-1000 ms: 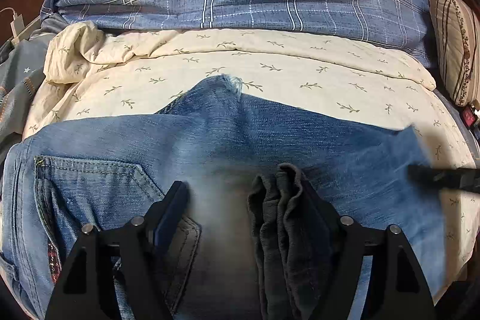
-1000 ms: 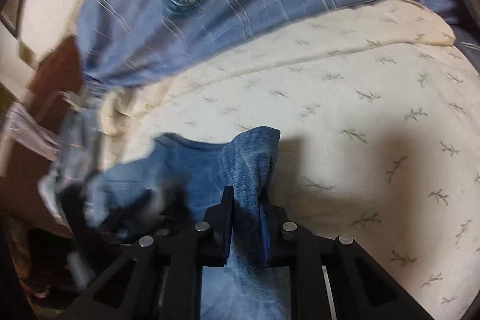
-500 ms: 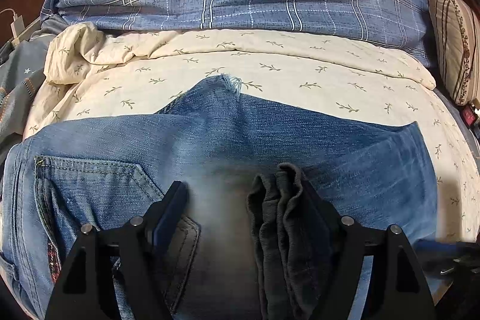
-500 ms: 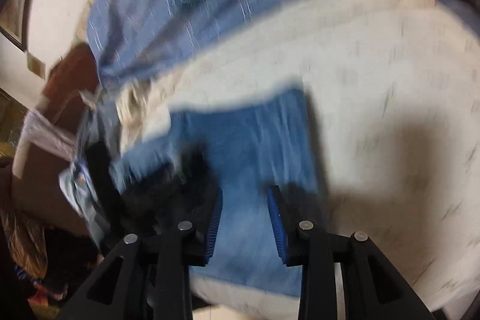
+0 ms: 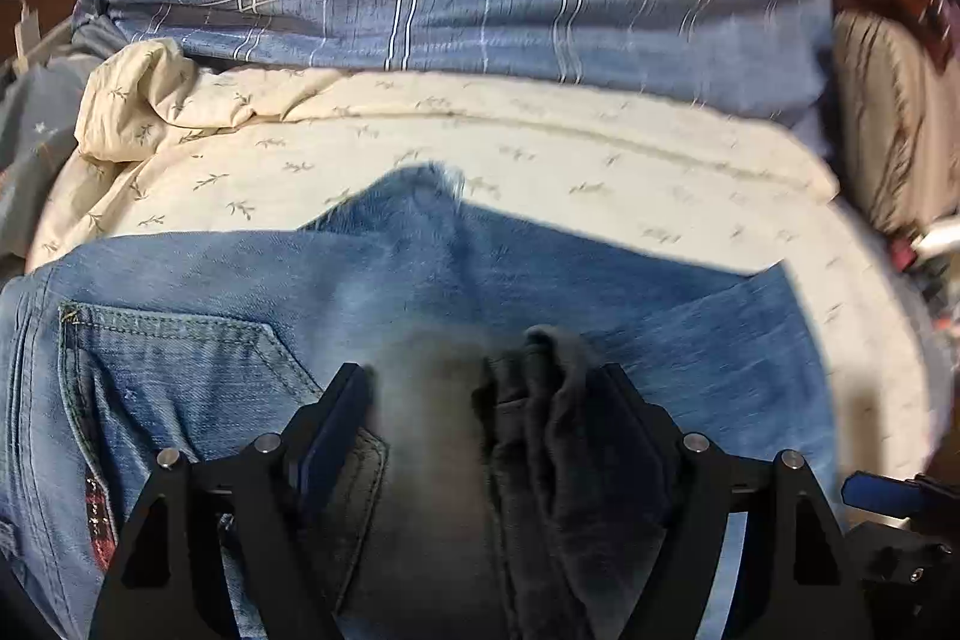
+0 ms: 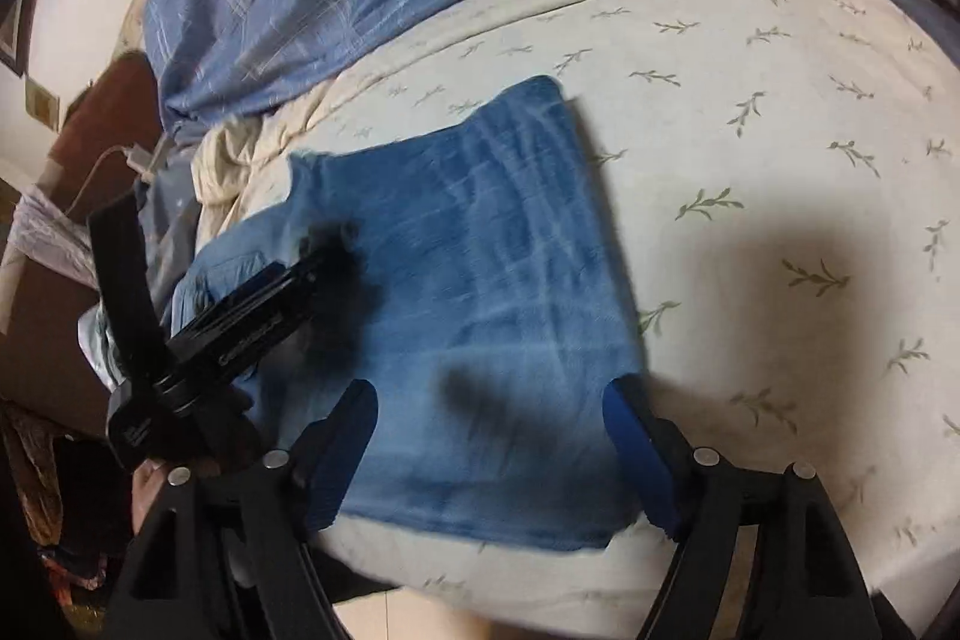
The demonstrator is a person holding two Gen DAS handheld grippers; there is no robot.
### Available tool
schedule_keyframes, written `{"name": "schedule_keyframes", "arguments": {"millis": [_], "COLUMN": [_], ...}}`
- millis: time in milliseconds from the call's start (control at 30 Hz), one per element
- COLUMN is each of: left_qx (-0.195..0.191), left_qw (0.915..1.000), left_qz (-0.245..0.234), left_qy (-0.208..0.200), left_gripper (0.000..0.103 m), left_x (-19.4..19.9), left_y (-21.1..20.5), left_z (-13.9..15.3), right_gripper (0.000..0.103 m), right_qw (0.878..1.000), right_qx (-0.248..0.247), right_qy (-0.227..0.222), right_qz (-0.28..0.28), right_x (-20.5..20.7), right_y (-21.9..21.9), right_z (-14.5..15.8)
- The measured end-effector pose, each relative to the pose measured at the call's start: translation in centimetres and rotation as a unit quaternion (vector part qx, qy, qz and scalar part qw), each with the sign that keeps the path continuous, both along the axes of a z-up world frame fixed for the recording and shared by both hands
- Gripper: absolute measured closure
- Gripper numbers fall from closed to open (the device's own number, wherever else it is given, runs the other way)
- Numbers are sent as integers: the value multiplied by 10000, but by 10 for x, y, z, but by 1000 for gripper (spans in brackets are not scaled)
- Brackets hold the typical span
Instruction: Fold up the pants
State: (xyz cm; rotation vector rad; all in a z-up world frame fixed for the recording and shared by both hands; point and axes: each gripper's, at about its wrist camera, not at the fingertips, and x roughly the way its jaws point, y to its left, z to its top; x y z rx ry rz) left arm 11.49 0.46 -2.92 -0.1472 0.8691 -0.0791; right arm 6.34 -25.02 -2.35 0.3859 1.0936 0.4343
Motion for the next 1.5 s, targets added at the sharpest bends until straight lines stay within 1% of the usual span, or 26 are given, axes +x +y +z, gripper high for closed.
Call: {"name": "schedule_keyframes", "arguments": {"millis": [33, 100, 133, 200, 233, 267, 333, 367, 400, 467, 500, 567, 600, 633, 733, 800, 867, 1000, 1067, 1267, 1300, 1333, 1367, 1400, 1433, 1500], "left_qx": [-123, -385, -438, -575, -653, -734, -911, -1001, -1129, -1399, -1565, -1956, -2255, -2633, -3552, -3860, -3925, -3985, -3883, -3938, -3912, -3825, -3656, -3360, -3164, -2759], "left_qw": [9998, 9977, 9970, 9950, 9941, 9930, 9890, 9868, 9838, 9754, 9696, 9536, 9418, 9267, 8908, 8748, 8683, 8705, 8729, 8596, 8601, 8644, 8719, 8839, 8946, 9109], "left_qz": [64, 139, 147, 164, 191, 252, 448, 599, 754, 1155, 1386, 1936, 2221, 2501, 2804, 2922, 3034, 2883, 2941, 3246, 3265, 3256, 3251, 3243, 3148, 3064], "left_qy": [-163, -539, -628, -803, -841, -896, -1071, -1126, -1175, -1252, -1276, -1224, -1132, -971, -413, -194, -11, 199, 277, 256, 255, 225, 208, 244, 232, 169], "left_gripper": [25, 25, 24, 24, 24, 24, 23, 22, 21, 19, 16, 15, 15, 15, 15, 15, 15, 15, 15, 15, 16, 26, 39, 68, 69, 72], "left_x": [-5, -19, -24, -40, -47, -58, -79, -91, -105, -132, -145, -167, -175, -181, -177, -174, -168, -155, -150, -150, -149, -149, -148, -145, -142, -142], "left_y": [5, 16, 20, 30, 36, 43, 57, 65, 74, 94, 106, 134, 149, 165, 195, 203, 206, 201, 198, 203, 202, 201, 200, 199, 196, 189], "left_z": [6, 18, 21, 26, 28, 32, 39, 41, 43, 43, 41, 32, 24, 13, -19, -34, -44, -49, -52, -55, -54, -51, -47, -44, -39, -29], "right_gripper": [22, 22, 19, 16, 16, 16, 16, 16, 16, 16, 16, 16, 16, 16, 16, 16, 16, 16, 16, 16, 16, 16, 16, 16, 16, 16], "right_qw": [9996, 9986, 9986, 9998, 9997, 9994, 9991, 9981, 9962, 9950, 9943, 9928, 9927, 9922, 9894, 9871, 9836, 9776, 9766, 9751, 9749, 9747, 9746, 9744, 9744, 9758], "right_qx": [26, 195, 268, 74, 119, 147, 329, 474, 597, 582, 649, 796, 811, 877, 1180, 1357, 1585, 1918, 1985, 2087, 2097, 2108, 2121, 2140, 2146, 2094], "right_qy": [-275, -491, -451, 97, -147, -324, -263, -388, -615, -778, -767, -824, -824, -798, -711, -648, -580, -455, -409, -359, -361, -360, -358, -356, -364, -377], "right_qz": [11, 30, 35, 134, 130, 33, -2, -50, -126, -244, -364, -354, -335, -373, -464, -558, -642, -734, -725, -665, -658, -645, -624, -591, -561, -502], "right_x": [-9, -15, -18, -7, -9, -13, -15, -17, -23, -29, -27, -26, -25, -26, -28, -23, -22, -21, -19, -19, -20, -20, -20, -20, -20, -20], "right_y": [0, -3, 0, 9, 7, 6, 5, 4, 0, -3, -2, -2, -3, -6, -17, -17, -23, -30, -30, -32, -32, -32, -31, -31, -29, -26], "right_z": [11, 14, 9, -25, -28, -19, -16, -16, -17, -23, -24, -19, -20, -20, -24, -27, -29, -33, -34, -34, -34, -34, -33, -33, -33, -32]}}
